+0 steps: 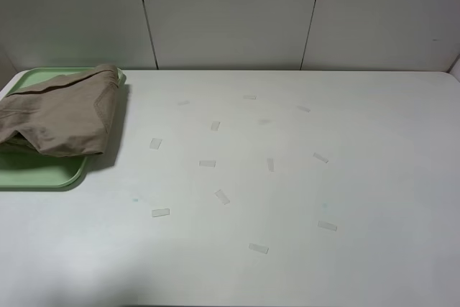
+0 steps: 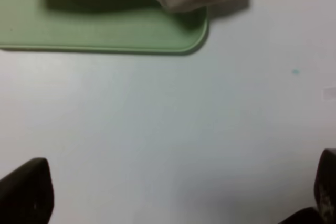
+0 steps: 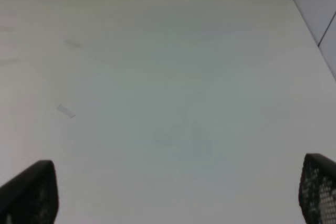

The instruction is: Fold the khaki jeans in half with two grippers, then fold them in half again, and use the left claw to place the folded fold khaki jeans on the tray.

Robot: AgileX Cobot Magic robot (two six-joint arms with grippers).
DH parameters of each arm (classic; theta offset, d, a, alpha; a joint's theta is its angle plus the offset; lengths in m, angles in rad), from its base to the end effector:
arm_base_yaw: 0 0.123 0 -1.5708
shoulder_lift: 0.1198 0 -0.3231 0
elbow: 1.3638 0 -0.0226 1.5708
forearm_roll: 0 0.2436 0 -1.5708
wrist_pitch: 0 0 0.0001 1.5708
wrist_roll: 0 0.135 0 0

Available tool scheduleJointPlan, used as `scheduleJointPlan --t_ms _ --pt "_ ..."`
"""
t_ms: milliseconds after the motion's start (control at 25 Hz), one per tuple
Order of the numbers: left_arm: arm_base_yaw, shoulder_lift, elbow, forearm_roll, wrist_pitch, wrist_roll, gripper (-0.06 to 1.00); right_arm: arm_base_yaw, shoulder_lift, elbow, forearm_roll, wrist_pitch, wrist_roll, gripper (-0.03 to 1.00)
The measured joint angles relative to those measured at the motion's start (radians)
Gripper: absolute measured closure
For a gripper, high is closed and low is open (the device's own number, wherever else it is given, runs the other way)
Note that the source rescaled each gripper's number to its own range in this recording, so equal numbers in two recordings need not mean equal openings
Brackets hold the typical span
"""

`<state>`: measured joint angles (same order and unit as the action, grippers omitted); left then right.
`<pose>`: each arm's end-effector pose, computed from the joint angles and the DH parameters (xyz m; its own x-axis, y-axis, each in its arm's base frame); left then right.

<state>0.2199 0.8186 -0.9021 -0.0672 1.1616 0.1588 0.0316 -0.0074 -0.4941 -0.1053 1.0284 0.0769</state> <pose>0.1180 0.0179 0.3346 -0.8332 -0.0516 -0.5506 -0.0757 0.9969 0.0212 -0.0089 -0.0124 0.2563 -0.4220 0.0090 -0.9065 0.0595 0.9981 -0.0178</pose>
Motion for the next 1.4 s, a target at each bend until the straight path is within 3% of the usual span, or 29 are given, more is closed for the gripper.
scheduleJointPlan --t_ms 800,1400 --pt "0.0 -0.613 0.307 -0.002 0.003 -0.005 -0.05 0.0 0.0 0.0 0.0 0.0 0.0 -0.03" --pt "0.0 -0.821 0.355 -0.036 0.002 -0.005 -0.05 0.0 0.0 0.0 0.0 0.0 0.0 -0.03"
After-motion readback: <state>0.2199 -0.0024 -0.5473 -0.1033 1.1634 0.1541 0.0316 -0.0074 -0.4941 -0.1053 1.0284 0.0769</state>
